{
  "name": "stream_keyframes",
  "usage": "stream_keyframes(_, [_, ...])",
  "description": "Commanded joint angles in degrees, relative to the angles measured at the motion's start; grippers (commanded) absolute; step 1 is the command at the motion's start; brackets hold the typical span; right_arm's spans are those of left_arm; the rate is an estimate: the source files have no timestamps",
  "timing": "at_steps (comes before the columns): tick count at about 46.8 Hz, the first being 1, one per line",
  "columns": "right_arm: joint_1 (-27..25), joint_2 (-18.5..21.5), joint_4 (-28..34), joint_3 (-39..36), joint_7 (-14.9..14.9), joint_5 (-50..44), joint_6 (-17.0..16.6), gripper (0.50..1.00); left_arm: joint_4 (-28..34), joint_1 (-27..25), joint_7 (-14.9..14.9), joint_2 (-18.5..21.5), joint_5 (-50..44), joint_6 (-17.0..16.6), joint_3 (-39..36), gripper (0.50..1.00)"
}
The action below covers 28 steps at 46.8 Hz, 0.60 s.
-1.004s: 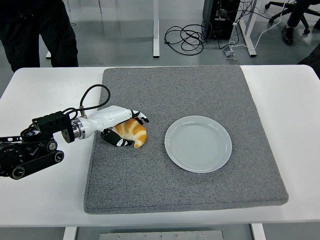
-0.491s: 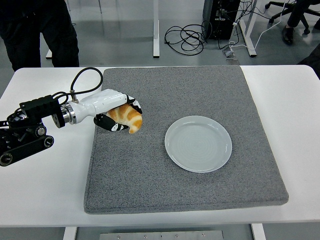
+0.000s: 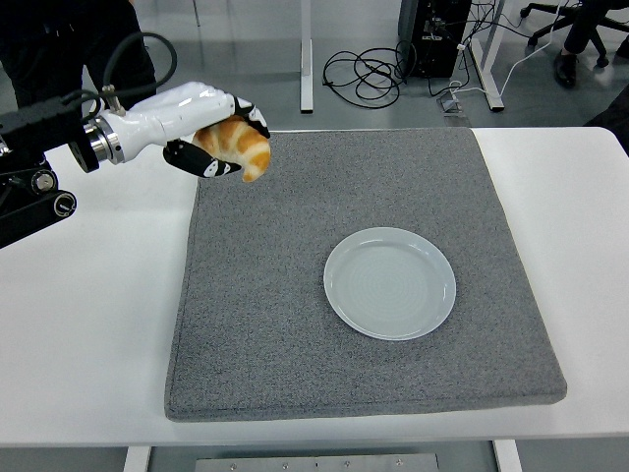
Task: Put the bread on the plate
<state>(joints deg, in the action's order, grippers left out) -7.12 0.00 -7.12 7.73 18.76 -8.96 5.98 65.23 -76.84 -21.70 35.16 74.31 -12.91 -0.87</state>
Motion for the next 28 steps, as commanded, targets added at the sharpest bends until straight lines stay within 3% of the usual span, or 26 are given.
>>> stream_keyframes(1, [0.0,0.0,0.0,0.0,0.0,0.0,0.0,1.000,0.9,-2.3,0.0,1.5,0.0,0.0,0.3,0.500])
stream_keyframes(13, [0.0,0.0,0.0,0.0,0.0,0.0,0.0,1.000,3.8,-8.9,0.3,4.6,0.3,0.0,0.2,0.500])
stream_keyframes(18, [0.0,0.0,0.0,0.0,0.0,0.0,0.0,1.000,8.0,-9.4,0.7,6.5,0.8,0.0,0.1,0.500])
stream_keyframes(28, [0.0,0.0,0.0,0.0,0.0,0.0,0.0,1.000,7.9,-9.2,0.8,6.6,0.8,0.0,-0.1,0.500])
